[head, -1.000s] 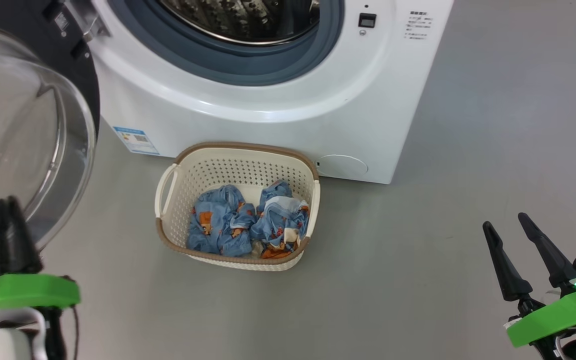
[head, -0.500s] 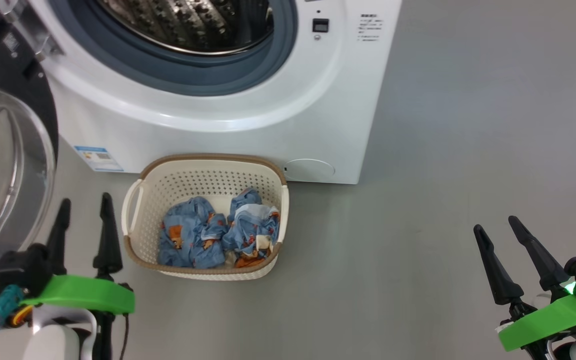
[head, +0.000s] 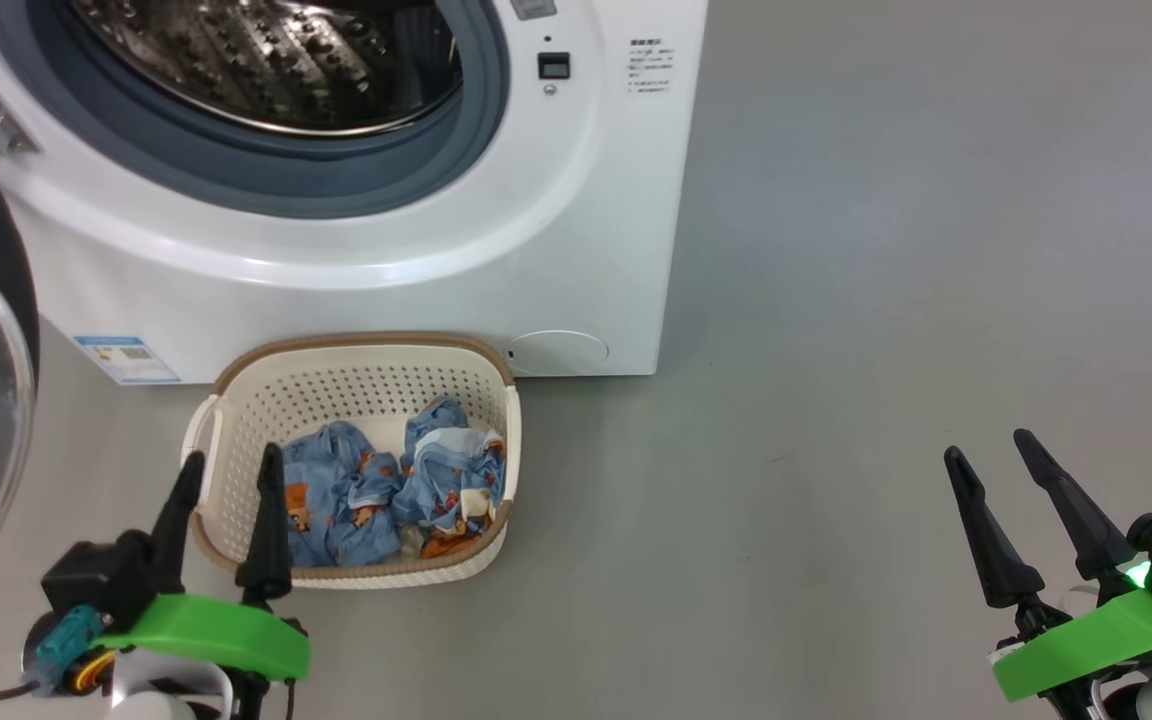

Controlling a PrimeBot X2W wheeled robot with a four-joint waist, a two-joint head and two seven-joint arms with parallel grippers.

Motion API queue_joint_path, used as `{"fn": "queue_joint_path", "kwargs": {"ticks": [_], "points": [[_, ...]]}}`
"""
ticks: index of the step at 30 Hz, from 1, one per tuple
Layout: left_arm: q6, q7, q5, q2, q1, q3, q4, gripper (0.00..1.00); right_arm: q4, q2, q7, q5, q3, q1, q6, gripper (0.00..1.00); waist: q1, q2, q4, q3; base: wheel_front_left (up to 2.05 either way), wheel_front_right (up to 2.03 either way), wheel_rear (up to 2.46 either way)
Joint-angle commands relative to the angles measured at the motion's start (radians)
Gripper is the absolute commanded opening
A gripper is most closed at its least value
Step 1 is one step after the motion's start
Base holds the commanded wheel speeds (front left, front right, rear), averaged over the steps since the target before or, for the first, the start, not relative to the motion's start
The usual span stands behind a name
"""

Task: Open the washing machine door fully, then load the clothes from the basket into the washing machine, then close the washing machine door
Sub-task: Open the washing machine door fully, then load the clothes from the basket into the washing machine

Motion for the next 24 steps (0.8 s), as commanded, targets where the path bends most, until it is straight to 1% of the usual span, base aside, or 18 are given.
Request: {"fn": "queue_joint_path", "kwargs": {"ticks": [1,10,21,24], "points": [[-0.002,-0.006,-0.007,0.028,0.003,0.028,-0.023,1.0,-0.028,-0.01,-0.012,-0.003,0.012,0.012,0.003,1.0,0.0,0.0,-0.015,-0.006,0.0,0.0,0.0],[-0.002,-0.006,-0.005,0.029,0.03,0.031,-0.037,1.0,-0.028,-0.003,-0.012,-0.005,0.008,0.022,0.003,1.0,0.0,0.0,-0.041,-0.016,0.0,0.0,0.0],[-0.002,-0.006,0.014,0.023,0.033,0.031,-0.037,1.0,-0.027,-0.001,-0.012,-0.003,0.006,0.019,0.003,1.0,0.0,0.0,-0.042,-0.014,0.0,0.0,0.0],[-0.002,-0.006,0.014,0.021,0.034,0.029,-0.045,1.0,-0.026,0.0,-0.012,-0.003,0.006,0.018,0.003,1.0,0.0,0.0,-0.042,-0.014,0.12,-0.44,0.32]]}}
